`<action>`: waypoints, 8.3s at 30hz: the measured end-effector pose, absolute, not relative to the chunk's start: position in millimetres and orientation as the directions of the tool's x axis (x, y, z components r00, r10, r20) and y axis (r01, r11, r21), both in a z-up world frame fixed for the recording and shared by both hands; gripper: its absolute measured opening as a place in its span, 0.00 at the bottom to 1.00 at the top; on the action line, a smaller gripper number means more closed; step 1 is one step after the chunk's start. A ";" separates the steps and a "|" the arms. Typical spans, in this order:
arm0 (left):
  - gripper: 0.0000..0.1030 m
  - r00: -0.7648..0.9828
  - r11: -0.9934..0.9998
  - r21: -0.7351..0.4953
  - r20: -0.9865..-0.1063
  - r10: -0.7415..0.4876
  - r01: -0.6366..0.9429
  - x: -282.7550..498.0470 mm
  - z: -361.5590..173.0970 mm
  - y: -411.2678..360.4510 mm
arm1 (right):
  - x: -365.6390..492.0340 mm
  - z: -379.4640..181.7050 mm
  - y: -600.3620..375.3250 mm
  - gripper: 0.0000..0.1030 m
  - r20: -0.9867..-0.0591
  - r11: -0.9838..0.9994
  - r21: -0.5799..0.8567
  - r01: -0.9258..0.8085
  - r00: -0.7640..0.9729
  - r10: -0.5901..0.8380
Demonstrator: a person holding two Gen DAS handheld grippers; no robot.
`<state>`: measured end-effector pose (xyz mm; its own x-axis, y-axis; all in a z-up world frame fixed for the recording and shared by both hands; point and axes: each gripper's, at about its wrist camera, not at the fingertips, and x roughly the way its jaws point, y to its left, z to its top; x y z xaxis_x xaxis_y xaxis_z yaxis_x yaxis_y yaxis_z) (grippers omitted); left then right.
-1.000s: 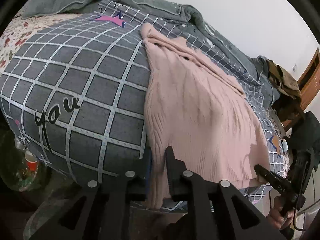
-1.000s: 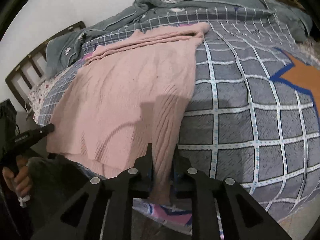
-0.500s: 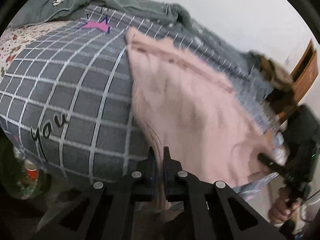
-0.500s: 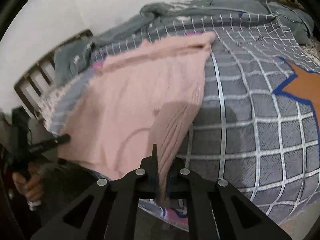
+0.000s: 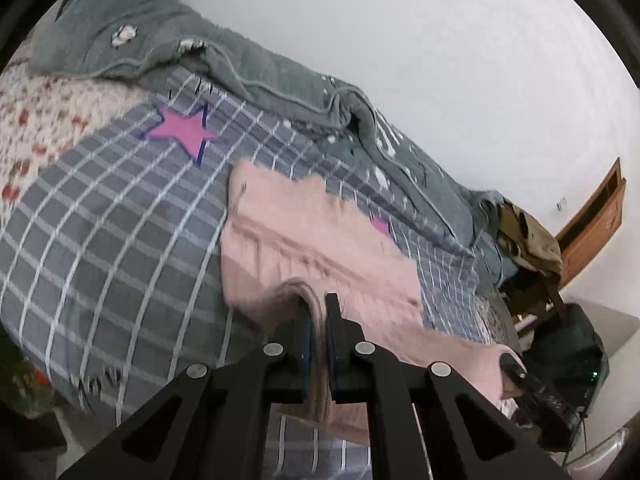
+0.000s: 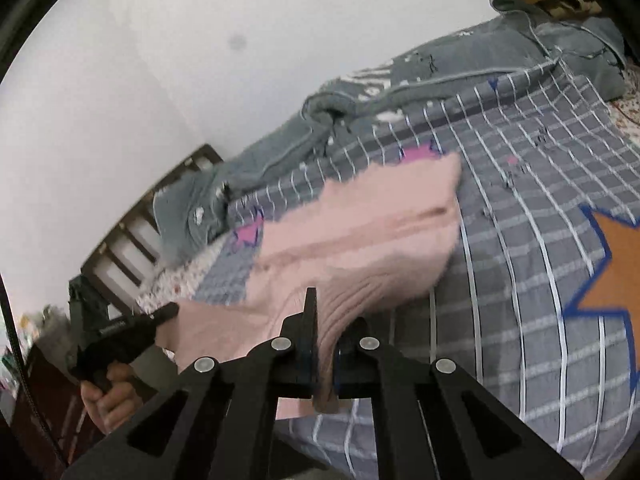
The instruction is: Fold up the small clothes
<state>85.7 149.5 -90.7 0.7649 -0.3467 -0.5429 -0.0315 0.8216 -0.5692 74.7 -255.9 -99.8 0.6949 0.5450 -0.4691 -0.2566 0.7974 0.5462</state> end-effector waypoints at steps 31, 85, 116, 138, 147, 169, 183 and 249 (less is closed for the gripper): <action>0.61 0.770 0.789 -0.588 -0.583 -0.260 -0.179 347.3 -140.2 164.6 | 358.4 -157.3 -257.9 0.28 -0.552 0.834 0.530 -0.151 0.685 0.475; 0.57 0.700 0.970 -0.062 -0.703 0.126 -0.236 364.2 -155.7 103.3 | 342.6 -175.0 -237.5 0.50 -0.692 0.992 0.083 -0.094 0.711 0.126; 0.75 0.666 0.888 -0.440 -0.705 -0.246 -0.137 304.6 -167.8 170.3 | 263.8 -175.1 -262.0 0.62 -0.714 0.972 0.229 -0.042 0.672 0.198; 0.64 0.596 0.954 -0.254 -0.795 -0.112 -0.160 337.8 -191.8 141.7 | 324.3 -207.3 -242.1 0.70 -0.784 0.968 0.250 -0.029 0.581 0.220; 0.23 0.619 0.925 -0.342 -0.766 -0.172 -0.167 334.6 -187.3 148.2 | 334.9 -208.1 -239.0 0.41 -0.773 0.963 0.263 -0.059 0.584 0.247; 0.21 0.660 0.897 -0.439 -0.689 -0.298 -0.053 235.8 -161.7 101.5 | 212.8 -144.9 -290.5 0.18 -0.721 0.978 0.200 -0.063 0.666 0.190; 0.33 0.651 0.880 -0.456 -0.709 -0.269 -0.132 257.0 -188.5 120.5 | 250.1 -198.6 -296.7 0.30 -0.745 0.980 0.198 -0.010 0.649 0.156; 0.56 0.609 0.925 -0.378 -0.744 -0.277 -0.041 237.0 -192.5 96.8 | 195.2 -205.7 -122.6 0.46 -0.630 0.988 -0.148 -0.037 0.774 -0.065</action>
<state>237.0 96.8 -192.5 0.6086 -0.2767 -0.7436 -0.0414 0.9248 -0.3781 195.2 -122.6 -205.7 0.7741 -0.0655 -0.6297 -0.0367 0.9883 -0.1479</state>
